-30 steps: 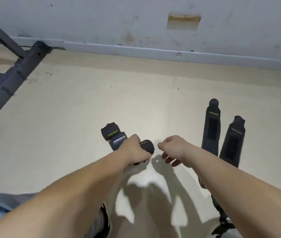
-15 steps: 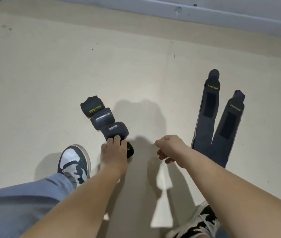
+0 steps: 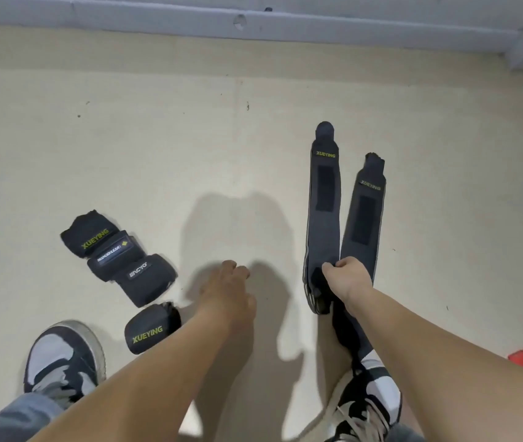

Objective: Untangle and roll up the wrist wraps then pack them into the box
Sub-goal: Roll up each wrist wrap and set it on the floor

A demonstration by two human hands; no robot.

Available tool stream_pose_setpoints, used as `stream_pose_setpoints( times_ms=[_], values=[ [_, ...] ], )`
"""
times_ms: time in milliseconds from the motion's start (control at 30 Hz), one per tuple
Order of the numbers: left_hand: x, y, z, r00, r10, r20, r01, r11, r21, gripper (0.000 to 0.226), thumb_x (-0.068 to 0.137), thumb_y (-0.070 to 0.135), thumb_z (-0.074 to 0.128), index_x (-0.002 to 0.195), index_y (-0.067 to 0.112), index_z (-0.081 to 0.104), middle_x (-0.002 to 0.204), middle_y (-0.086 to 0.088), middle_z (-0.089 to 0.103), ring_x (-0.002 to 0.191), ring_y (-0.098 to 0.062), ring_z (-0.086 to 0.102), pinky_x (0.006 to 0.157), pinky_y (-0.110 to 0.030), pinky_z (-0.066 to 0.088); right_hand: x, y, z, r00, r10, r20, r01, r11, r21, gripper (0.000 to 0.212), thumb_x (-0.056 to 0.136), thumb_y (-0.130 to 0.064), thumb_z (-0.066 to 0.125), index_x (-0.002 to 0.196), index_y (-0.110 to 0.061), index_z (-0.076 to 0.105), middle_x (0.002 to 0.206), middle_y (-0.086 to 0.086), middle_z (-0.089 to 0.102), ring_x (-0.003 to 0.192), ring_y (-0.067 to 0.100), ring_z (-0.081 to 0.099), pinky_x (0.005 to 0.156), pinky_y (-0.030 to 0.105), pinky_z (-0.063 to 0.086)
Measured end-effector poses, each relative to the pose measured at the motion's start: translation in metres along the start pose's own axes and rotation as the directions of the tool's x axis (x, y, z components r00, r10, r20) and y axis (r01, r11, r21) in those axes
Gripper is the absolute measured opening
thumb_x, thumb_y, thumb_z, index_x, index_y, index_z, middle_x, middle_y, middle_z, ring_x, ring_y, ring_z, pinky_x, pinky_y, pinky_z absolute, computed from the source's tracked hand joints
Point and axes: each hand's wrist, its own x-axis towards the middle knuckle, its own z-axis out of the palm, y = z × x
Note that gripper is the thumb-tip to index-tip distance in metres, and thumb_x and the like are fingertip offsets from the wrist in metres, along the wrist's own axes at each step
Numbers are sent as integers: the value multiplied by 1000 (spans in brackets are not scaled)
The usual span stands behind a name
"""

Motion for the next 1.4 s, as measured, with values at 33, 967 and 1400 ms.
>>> stream_pose_setpoints(
  times_ms=[33, 967, 1400],
  values=[
    [6, 7, 4, 1000, 9, 27, -8, 998, -60, 51, 97, 29, 56, 147, 20, 49, 154, -1, 38, 142, -26, 38, 114, -40, 37, 5, 3, 2, 1000, -6, -1, 6, 1000, 22, 27, 96, -33, 61, 112, -12, 56, 102, 4, 61, 89, 25, 59, 73, 32, 45],
    [16, 2, -13, 992, -89, 87, 116, 911, -396, 40, 101, 25, 55, 140, 21, 54, 137, 3, 57, 121, -19, 61, 103, -30, 47, 13, -34, 69, 945, 272, 181, -321, 877, 357, 58, 82, -4, 75, 127, -6, 39, 109, 12, 59, 94, 29, 62, 82, 41, 56],
    [-81, 81, -207, 957, 13, 290, 290, -63, -955, 64, 111, 52, 38, 126, -3, 65, 112, -27, 76, 105, -40, 75, 98, -52, 56, -169, -195, -97, 797, -339, 499, 158, 915, 370, 37, 93, -3, 73, 126, -8, 57, 105, 13, 72, 98, 32, 75, 79, 39, 63]
  ],
)
